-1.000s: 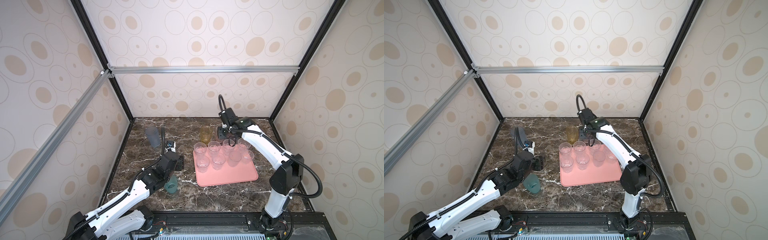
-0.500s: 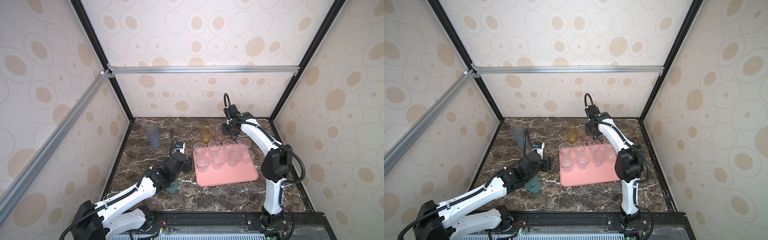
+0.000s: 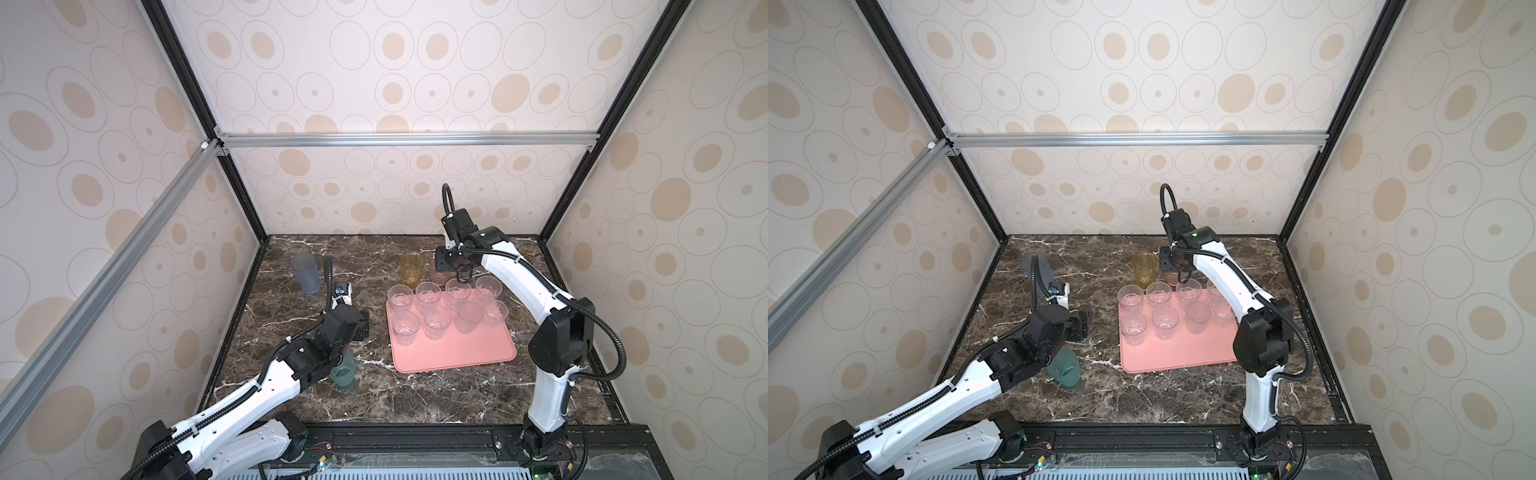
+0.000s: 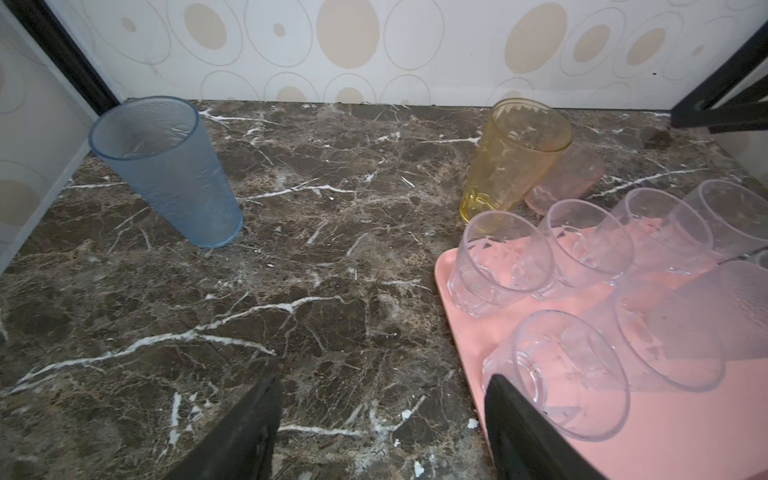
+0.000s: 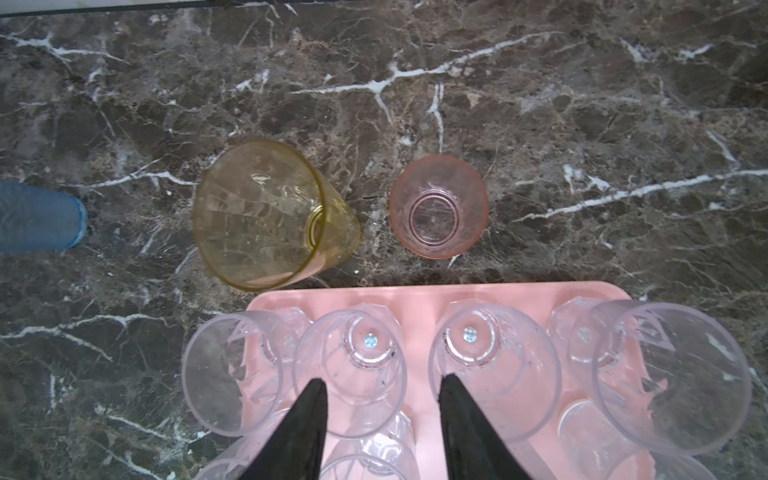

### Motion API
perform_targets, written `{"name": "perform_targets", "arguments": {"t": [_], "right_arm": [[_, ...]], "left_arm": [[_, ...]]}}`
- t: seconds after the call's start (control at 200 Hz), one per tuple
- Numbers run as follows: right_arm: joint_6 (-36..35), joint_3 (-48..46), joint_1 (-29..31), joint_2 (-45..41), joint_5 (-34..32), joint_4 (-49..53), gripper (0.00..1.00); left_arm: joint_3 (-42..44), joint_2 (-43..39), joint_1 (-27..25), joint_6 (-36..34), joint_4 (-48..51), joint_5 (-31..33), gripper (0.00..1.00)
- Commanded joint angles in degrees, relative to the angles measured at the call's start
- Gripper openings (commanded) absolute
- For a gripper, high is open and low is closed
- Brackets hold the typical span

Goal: Place the glasses into the tray
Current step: 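Move the right gripper over the yellow glass beyond the tray, then grasp the yellow glass with the right gripper and lift it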

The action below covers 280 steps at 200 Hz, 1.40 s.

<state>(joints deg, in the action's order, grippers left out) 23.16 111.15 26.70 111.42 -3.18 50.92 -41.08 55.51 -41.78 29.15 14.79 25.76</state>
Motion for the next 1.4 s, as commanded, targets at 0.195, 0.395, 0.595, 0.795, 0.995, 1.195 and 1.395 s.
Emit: {"name": "perform_targets", "arguments": {"t": [0.195,0.395,0.595,0.795,0.995,1.195,1.395], "right_arm": [[0.92,14.07,0.83,11.77,1.87,2.71,0.48],[0.23,22.65,0.9,19.4,1.36,5.19,0.47],[-0.56,24.91,0.89,23.32,1.53,4.29,0.42],[-0.86,26.18,0.83,24.35,0.92,4.78,0.27],[-1.45,25.91,0.98,21.74,0.1,5.5,0.12],[-1.8,25.34,1.6,17.09,-0.42,5.62,0.07],[-1.27,25.37,2.39,12.11,-0.44,6.28,0.06]], "left_arm": [[-1.22,0.88,-1.23,0.85,-5.79,-5.57,0.74],[-0.82,5.03,-3.93,1.83,-8.63,-7.38,0.74],[-1.35,9.34,-6.19,0.59,-10.36,-6.89,0.74],[-1.66,10.94,-7.06,0.04,-11.09,-6.51,0.75],[-1.63,10.29,-7.26,-0.58,-11.37,-5.37,0.75],[-1.81,9.05,-7.28,-0.67,-11.44,-4.94,0.75],[-2.79,6.88,-7.35,-0.77,-10.85,-3.55,0.74]]}}
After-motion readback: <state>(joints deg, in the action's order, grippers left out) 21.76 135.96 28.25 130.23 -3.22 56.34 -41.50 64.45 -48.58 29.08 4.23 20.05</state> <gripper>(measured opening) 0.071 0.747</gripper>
